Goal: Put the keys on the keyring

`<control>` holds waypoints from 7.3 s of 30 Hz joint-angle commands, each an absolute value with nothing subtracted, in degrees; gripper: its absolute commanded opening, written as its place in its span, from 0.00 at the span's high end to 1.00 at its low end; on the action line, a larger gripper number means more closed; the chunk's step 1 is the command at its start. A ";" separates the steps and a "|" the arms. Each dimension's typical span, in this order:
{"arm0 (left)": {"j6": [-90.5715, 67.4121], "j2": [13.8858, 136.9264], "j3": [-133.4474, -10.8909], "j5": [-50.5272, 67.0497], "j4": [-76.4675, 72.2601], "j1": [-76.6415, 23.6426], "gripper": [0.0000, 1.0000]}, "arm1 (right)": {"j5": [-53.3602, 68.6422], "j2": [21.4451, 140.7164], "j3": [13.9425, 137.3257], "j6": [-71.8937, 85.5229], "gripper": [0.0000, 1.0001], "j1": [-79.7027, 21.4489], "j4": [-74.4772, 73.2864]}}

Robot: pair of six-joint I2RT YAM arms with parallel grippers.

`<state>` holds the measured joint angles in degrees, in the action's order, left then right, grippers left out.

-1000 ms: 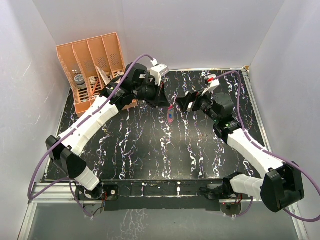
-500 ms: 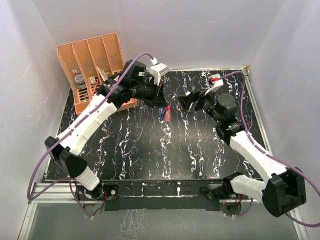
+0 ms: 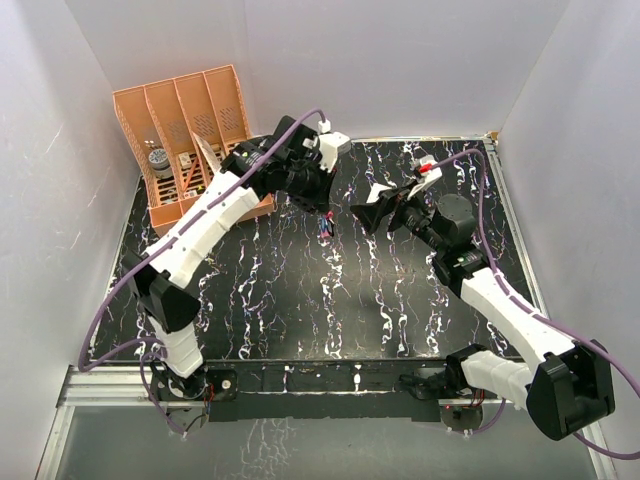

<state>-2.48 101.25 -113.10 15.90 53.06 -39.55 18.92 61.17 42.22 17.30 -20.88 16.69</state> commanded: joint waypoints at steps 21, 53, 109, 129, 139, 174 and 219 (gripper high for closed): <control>1.57 116.23 -135.64 -8.52 74.49 -48.56 1.00 | 26.49 61.36 37.84 21.80 0.02 -20.81 25.57; 2.25 116.38 -138.78 -3.57 75.48 -49.04 1.00 | 20.66 75.74 32.96 21.88 0.02 -31.59 47.90; 1.40 112.48 -134.11 -1.76 75.96 -49.39 1.00 | 10.57 75.07 32.01 20.90 0.02 -26.44 49.85; 1.66 113.17 -135.34 -1.85 76.65 -49.34 1.00 | 11.68 67.74 31.03 21.00 0.02 -21.00 43.56; 1.74 113.34 -135.54 -2.00 76.80 -49.38 1.00 | 11.28 67.47 31.03 20.88 0.02 -20.81 42.99; -11.75 82.52 -85.31 45.58 10.90 -23.48 1.00 | 2.51 56.14 34.95 20.85 0.02 -17.59 23.89; -3.08 98.06 -105.26 7.94 46.88 -25.40 1.00 | 2.59 54.69 35.22 20.66 0.02 -16.17 22.45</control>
<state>-0.75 96.68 -102.61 28.84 40.91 -25.98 2.92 56.27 32.47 21.10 -16.67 20.67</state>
